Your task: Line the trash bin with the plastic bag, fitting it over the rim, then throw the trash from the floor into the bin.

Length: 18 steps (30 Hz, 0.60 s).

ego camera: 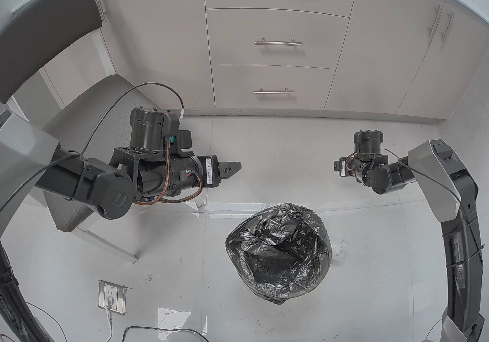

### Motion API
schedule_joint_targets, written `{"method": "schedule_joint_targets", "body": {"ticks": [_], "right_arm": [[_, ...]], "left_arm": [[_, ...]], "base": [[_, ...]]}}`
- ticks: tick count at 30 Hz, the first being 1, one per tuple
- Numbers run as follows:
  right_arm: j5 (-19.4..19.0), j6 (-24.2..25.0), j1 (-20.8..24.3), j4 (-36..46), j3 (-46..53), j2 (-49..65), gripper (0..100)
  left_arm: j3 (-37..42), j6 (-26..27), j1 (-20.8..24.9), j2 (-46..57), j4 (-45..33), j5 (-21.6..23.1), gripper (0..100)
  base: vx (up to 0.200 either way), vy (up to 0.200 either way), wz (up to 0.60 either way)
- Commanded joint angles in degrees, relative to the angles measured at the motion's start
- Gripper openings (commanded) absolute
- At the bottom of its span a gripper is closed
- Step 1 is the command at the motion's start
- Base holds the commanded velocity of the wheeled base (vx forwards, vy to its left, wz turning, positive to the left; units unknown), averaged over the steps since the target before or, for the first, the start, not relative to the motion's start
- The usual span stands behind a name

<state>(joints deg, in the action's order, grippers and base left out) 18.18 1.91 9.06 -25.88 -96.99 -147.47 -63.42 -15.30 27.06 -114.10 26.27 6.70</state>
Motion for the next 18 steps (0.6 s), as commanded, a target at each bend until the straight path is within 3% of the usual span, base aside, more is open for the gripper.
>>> {"method": "schedule_joint_targets", "body": {"ticks": [1, 12, 18], "right_arm": [[3.1, -1.8, 0.4, 14.1, -17.6, -11.9, 100], [3.2, -1.6, 1.5, 33.0, -17.6, -28.1, 100], [3.2, -0.7, 1.4, 40.9, -17.6, -30.1, 100]], "left_arm": [[-0.4, 0.1, -0.9, -0.5, 0.2, 0.1, 100], [-1.5, 0.2, -2.4, -1.2, 0.1, 0.2, 100], [-1.5, 0.2, -2.4, -2.0, 0.3, 0.1, 100]], "base": [[0.0, 0.0, 0.0], [0.0, 0.0, 0.0], [0.0, 0.0, 0.0]]}}
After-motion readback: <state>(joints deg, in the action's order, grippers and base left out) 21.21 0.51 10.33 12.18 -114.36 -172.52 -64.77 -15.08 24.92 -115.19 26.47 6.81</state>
